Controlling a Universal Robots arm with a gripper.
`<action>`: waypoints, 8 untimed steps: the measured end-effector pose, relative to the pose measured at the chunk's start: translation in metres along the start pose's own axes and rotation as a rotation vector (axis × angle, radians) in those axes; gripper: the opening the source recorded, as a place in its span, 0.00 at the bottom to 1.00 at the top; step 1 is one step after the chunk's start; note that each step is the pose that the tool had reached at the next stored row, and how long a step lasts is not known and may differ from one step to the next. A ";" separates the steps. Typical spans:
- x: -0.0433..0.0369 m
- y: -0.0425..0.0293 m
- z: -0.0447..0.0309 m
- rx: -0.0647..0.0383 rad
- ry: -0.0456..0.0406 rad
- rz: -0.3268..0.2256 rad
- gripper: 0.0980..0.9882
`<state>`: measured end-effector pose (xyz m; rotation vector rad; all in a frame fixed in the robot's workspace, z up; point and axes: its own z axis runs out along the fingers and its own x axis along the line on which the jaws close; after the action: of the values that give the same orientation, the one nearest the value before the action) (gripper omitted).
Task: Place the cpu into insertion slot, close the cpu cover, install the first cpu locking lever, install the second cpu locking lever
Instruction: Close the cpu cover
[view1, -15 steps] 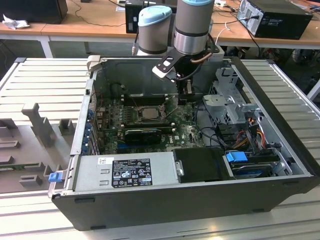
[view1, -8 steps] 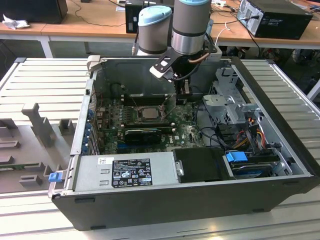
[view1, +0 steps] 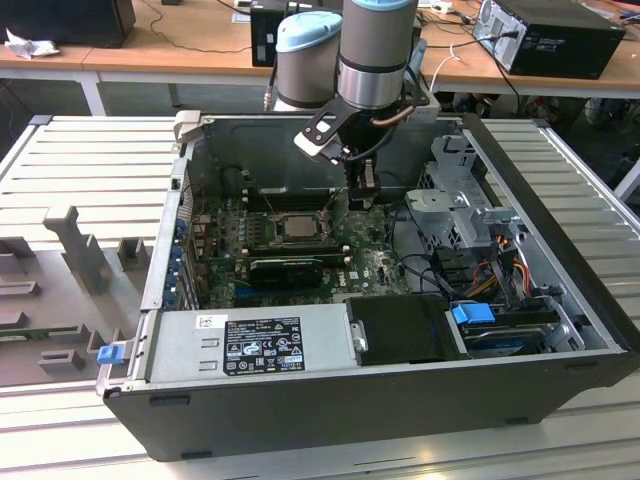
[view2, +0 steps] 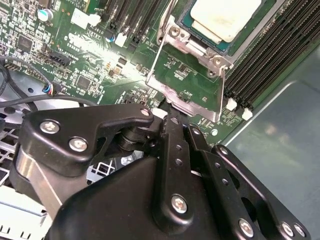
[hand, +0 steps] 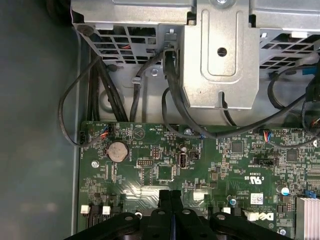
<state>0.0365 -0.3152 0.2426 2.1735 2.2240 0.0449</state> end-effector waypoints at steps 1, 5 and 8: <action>0.0000 -0.0014 -0.0001 0.000 -0.0001 0.000 0.01; 0.0001 -0.0048 -0.0002 0.000 -0.0001 0.000 0.01; 0.0002 -0.0109 -0.0005 0.000 -0.0001 0.000 0.01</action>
<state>0.0256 -0.3152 0.2427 2.1734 2.2240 0.0448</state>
